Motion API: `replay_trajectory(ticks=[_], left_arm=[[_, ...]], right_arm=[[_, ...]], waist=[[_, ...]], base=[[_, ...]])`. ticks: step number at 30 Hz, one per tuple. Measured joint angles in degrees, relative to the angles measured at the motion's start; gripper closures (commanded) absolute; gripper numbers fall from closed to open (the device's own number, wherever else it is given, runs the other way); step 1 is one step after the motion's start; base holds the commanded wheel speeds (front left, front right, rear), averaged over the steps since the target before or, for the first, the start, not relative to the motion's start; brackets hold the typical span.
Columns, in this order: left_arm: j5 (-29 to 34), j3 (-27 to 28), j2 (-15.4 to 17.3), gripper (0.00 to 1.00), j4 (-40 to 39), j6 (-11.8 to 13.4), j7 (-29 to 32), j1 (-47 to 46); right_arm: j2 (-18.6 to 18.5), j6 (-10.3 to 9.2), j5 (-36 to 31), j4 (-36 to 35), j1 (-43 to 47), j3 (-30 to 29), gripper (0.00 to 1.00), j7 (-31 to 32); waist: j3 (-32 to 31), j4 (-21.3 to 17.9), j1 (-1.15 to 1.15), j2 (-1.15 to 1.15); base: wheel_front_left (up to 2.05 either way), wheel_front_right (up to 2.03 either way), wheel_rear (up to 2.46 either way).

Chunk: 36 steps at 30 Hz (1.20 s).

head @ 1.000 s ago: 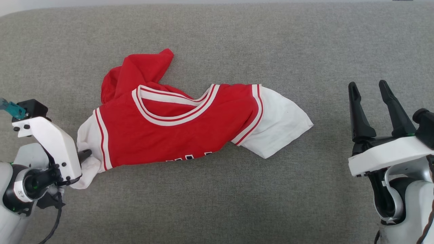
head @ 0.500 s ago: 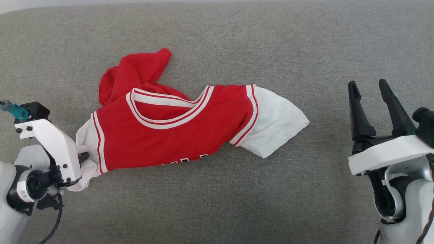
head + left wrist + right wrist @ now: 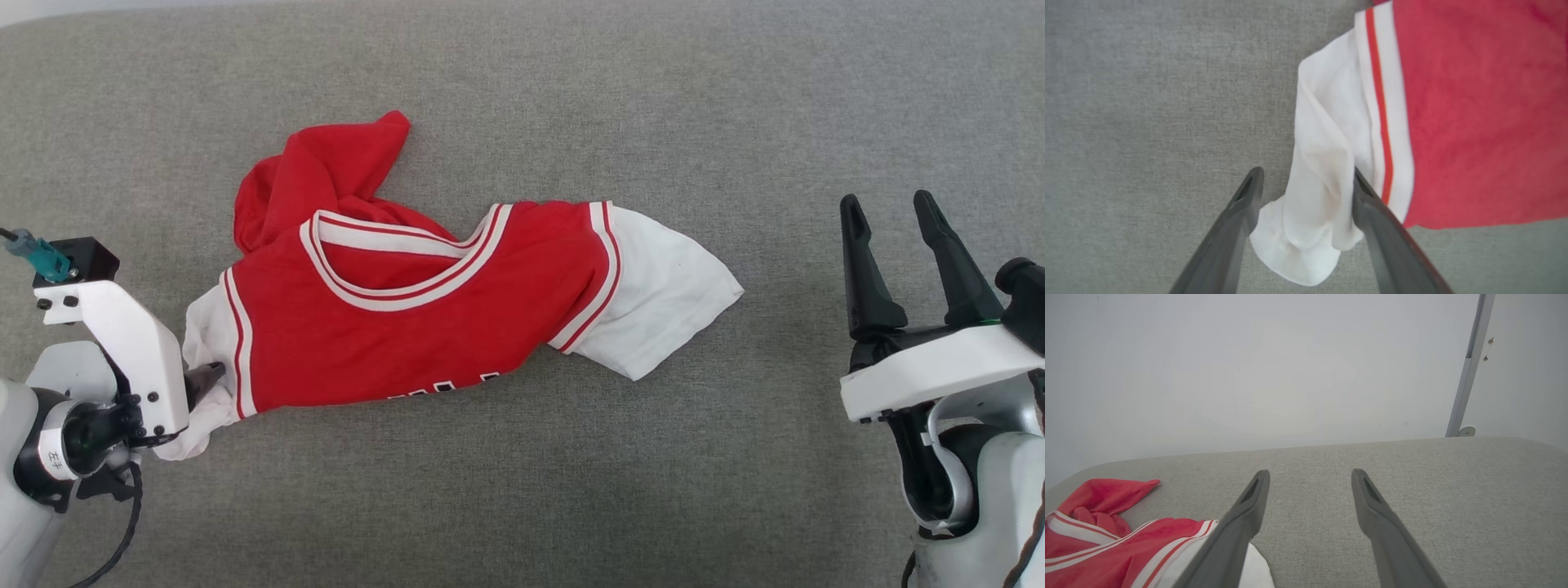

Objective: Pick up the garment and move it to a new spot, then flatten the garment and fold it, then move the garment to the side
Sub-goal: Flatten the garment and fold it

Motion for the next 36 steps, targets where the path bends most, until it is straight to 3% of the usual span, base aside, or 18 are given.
replay_trajectory(ticks=[4,5,6,7,8,9,17,26,27,28,30,31,33,35,36], left_arm=[[0.60,-0.71,0.64,0.03,-0.11,0.54,1.02,-0.47],[0.60,-0.73,0.68,0.31,-0.19,0.63,1.05,-0.49],[0.60,-0.77,0.68,0.54,-0.30,0.73,1.21,-0.53],[0.60,-0.83,0.70,0.71,-0.36,0.77,1.37,-0.58],[0.60,-0.92,0.82,0.96,-0.47,0.78,1.59,-0.64],[0.60,-0.94,1.03,1.00,-0.64,0.82,1.78,-0.65],[0.45,-0.67,1.94,1.00,-2.56,1.02,2.50,-0.69],[2.09,0.52,5.31,1.00,-2.85,2.14,1.62,-0.62],[2.33,0.41,5.54,0.91,-2.63,2.27,1.43,-0.56],[2.78,0.30,5.71,0.73,-2.15,2.36,1.20,-0.47],[3.07,0.16,5.77,0.56,-0.98,2.70,0.91,-0.26],[3.11,0.04,5.69,0.26,-0.43,2.46,0.43,-0.14],[2.83,0.29,4.86,0.18,0.99,2.31,-0.19,-0.09],[2.60,0.10,4.22,0.00,2.11,1.79,-0.85,0.04],[2.60,0.10,3.93,0.00,2.60,1.46,-1.49,0.04]], right_arm=[[0.00,0.00,0.10,0.09,-0.22,-0.01,0.00,-0.01],[0.00,0.00,0.10,0.09,-0.24,-0.02,0.00,-0.01],[0.00,0.00,0.10,0.10,-0.24,-0.03,0.00,-0.01],[0.00,0.00,0.10,0.10,-0.24,-0.03,0.00,-0.02],[0.00,0.00,0.10,0.11,-0.23,-0.03,0.00,-0.01],[0.00,0.00,0.10,0.11,-0.23,-0.07,0.00,-0.01],[0.01,0.00,0.10,0.08,-0.23,-0.26,0.00,-0.02],[0.00,0.00,0.09,-0.08,-0.24,-0.47,0.00,0.00],[0.00,0.00,0.05,-0.08,-0.24,-0.46,0.00,0.00],[0.00,0.00,-0.02,-0.08,-0.26,-0.46,0.00,0.01],[0.00,0.00,-0.03,-0.08,-0.31,-0.40,0.00,0.03],[0.00,0.00,-0.03,-0.08,-0.35,-0.30,0.00,0.07],[0.00,0.00,-0.05,-0.08,-0.38,-0.16,0.00,0.09],[0.00,0.00,-0.07,-0.09,-0.38,-0.04,0.00,0.26],[0.00,0.00,-0.08,-0.09,-0.38,-0.02,0.00,0.29]], waist=[[0.09,-0.07,0.00,0.00],[0.10,-0.08,0.00,0.00],[0.11,-0.08,0.00,0.00],[0.12,-0.07,0.00,0.00],[0.12,-0.07,0.00,0.00],[0.12,-0.07,0.00,0.00],[0.40,0.21,0.00,0.00],[0.84,0.35,0.00,0.00],[0.88,0.39,0.00,0.00],[0.91,0.42,0.00,0.00],[0.97,0.46,0.00,0.00],[1.00,0.45,0.00,0.00],[1.02,0.46,0.00,0.00],[1.05,0.43,0.00,0.00],[1.03,0.46,0.00,0.00]], base=[[0.00,0.00,0.00],[0.00,0.00,0.00],[0.00,0.00,0.00],[0.00,0.00,0.00],[0.00,0.00,0.00],[0.00,0.00,0.00],[0.00,0.00,0.00],[0.00,0.00,0.00],[0.00,0.00,0.00],[0.00,0.00,0.00],[0.00,0.00,0.00],[0.00,0.00,0.00],[0.00,0.00,0.00],[0.00,0.00,0.00],[0.00,0.00,0.00]])
